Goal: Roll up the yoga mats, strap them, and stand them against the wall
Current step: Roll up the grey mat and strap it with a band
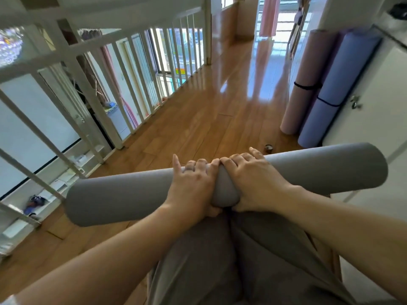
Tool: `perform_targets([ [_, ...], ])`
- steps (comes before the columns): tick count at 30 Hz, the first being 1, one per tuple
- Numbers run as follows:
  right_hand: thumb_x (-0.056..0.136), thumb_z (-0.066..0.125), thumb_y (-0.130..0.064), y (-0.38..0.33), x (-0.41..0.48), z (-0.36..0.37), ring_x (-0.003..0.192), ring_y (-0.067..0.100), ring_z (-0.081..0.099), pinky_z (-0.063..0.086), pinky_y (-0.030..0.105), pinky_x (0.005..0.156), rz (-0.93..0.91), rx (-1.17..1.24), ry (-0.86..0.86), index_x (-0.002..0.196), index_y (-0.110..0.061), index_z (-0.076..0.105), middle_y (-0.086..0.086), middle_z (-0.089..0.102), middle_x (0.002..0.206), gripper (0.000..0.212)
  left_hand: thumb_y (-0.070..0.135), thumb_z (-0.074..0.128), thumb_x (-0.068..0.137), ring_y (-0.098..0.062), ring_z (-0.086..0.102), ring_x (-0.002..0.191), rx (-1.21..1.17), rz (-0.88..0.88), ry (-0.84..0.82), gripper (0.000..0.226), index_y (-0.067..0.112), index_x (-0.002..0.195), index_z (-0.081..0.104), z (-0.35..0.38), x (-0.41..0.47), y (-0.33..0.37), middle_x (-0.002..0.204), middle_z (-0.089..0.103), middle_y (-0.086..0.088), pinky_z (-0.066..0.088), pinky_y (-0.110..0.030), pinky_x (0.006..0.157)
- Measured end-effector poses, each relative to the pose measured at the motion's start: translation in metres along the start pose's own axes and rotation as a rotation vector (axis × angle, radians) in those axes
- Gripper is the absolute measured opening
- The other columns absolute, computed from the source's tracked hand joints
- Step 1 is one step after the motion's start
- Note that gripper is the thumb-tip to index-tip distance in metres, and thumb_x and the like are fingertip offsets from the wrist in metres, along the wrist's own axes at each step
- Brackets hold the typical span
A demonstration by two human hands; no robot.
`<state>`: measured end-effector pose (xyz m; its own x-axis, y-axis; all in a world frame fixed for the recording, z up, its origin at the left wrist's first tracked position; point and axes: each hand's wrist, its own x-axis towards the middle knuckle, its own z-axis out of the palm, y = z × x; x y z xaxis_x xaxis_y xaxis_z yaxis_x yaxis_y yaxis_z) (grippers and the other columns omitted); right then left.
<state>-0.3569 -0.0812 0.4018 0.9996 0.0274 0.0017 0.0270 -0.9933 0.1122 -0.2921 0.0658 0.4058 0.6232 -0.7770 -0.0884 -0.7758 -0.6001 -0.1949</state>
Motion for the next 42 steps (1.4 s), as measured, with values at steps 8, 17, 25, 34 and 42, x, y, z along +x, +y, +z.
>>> perform_targets([
  [8,0.06,0.071,-0.064,0.002,0.0,-0.038,0.109,0.019,0.055,0.022,0.046,0.112,-0.063,-0.066,-0.059,0.134,-0.019,0.041,-0.002,0.058,0.119,0.092,0.063,0.069,0.068,-0.026,0.049,0.123,-0.03,0.015,0.042,0.102,0.018,0.146,0.02,-0.027,-0.004,-0.002,0.133,0.048,-0.005,0.006,-0.059,0.113],
  [17,0.062,0.065,-0.067,-0.033,-0.07,-0.05,0.109,0.015,0.053,0.022,0.039,0.112,-0.128,-0.021,-0.175,0.132,-0.023,0.039,-0.006,0.055,0.118,0.086,0.068,0.065,0.07,-0.023,0.048,0.124,0.032,0.123,-0.057,0.108,0.015,0.148,0.012,-0.028,-0.072,0.028,0.138,0.042,-0.005,0.006,-0.056,0.114],
  [25,0.075,0.063,-0.066,-0.028,-0.076,-0.041,0.14,0.022,0.026,-0.003,0.056,0.116,-0.084,-0.069,-0.242,0.152,-0.015,0.001,0.004,0.025,0.153,0.111,0.071,0.068,0.065,-0.018,0.045,0.126,-0.239,0.162,-0.261,0.1,0.025,0.143,0.027,-0.027,-0.045,0.01,0.14,0.046,0.003,0.029,-0.044,0.112],
  [34,0.065,0.075,-0.063,-0.013,-0.043,-0.041,0.129,0.019,0.04,0.011,0.049,0.117,-0.055,0.109,-0.306,0.146,-0.022,0.024,-0.002,0.043,0.14,0.104,0.073,0.061,0.069,-0.02,0.039,0.132,-0.099,0.153,-0.113,0.106,0.022,0.149,0.014,-0.015,-0.041,0.011,0.143,0.04,0.001,0.002,-0.064,0.113],
  [42,0.069,0.07,-0.065,-0.02,-0.043,-0.028,0.135,0.024,0.033,0.006,0.051,0.118,-0.049,-0.057,-0.171,0.15,-0.017,0.006,0.003,0.033,0.147,0.113,0.07,0.07,0.063,-0.016,0.05,0.116,-0.413,0.129,-0.355,0.089,0.03,0.136,0.037,-0.034,-0.005,-0.015,0.125,0.054,0.009,0.033,-0.047,0.107],
])
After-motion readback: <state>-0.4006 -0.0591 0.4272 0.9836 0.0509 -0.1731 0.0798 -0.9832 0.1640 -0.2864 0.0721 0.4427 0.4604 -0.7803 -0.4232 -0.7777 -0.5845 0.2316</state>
